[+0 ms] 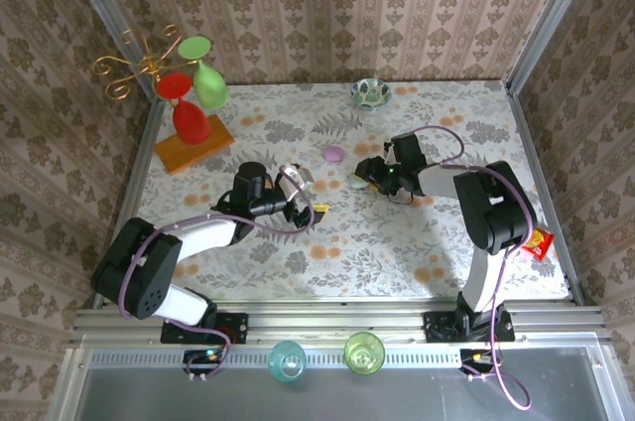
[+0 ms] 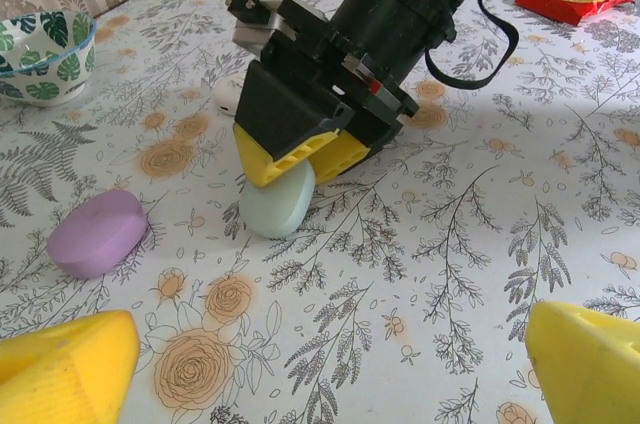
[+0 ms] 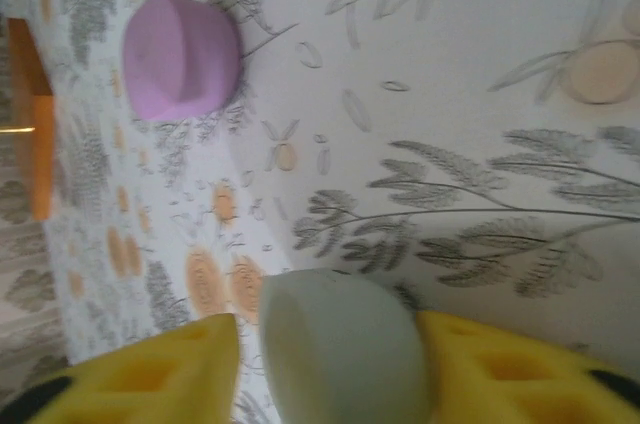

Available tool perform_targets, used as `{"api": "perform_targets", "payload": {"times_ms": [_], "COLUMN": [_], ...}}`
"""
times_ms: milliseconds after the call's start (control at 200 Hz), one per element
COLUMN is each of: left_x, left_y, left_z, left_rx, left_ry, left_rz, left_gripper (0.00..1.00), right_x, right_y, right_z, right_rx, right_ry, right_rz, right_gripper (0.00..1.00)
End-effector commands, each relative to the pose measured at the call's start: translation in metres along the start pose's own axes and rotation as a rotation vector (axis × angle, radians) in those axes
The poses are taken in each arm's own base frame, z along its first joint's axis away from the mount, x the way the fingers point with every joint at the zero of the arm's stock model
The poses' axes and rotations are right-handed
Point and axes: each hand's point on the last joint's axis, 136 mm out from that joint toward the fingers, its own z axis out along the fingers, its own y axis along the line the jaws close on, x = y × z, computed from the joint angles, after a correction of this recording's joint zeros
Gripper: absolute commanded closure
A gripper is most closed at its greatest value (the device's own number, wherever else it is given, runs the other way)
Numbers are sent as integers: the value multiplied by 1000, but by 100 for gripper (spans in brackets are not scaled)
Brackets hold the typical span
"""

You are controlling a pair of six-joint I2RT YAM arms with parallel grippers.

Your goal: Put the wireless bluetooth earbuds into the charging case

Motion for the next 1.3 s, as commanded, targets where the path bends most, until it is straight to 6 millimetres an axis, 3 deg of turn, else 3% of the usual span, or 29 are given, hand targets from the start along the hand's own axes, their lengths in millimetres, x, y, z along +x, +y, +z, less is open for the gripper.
{"api": "perform_targets", "payload": {"times_ms": [0, 140, 255, 295, 430, 535, 625, 745, 880, 1000, 1080, 1240, 1295], "left_x": [-12, -17, -25, -26, -27, -24, -17, -1, 9, 19, 25, 74, 79], "left_y": [8, 18, 36, 53, 77, 94, 106, 118, 137, 149, 153, 165, 168], "left_z": [1, -7, -24, -35, -55, -75, -92, -108, -139, -163, -169, -176, -173], "left_rx": [-10, -43, -111, -172, -327, -466, -578, -688, -871, -1011, -1041, -1112, -1091], "left_ry": [-35, -87, -172, -197, -234, -247, -244, -156, -146, -65, -11, 137, 115], "left_rz": [5, -34, -90, -112, -145, -154, -149, -116, -153, -147, -117, -132, -109], "left_gripper": [0, 1, 1, 1, 1, 1, 0, 0, 0, 0, 0, 0, 0], "right_x": [-17, -29, -43, -47, -66, -82, -93, -99, -98, -93, -92, -93, -96], "right_y": [0, 4, 7, 9, 9, 10, 3, -18, -49, -71, -81, -90, -88], "right_z": [-21, -42, -67, -76, -116, -162, -195, -219, -225, -217, -209, -193, -191], "right_rx": [72, 117, 167, 177, 245, 327, 396, 501, 614, 634, 632, 619, 607], "right_ry": [-73, -146, -240, -265, -409, -579, -713, -818, -831, -830, -834, -832, -844], "right_rz": [-63, -146, -229, -253, -348, -412, -464, -524, -533, -526, -534, -582, -607], "right_gripper": [40, 28, 18, 16, 10, 7, 6, 4, 3, 1, 0, 0, 0]}}
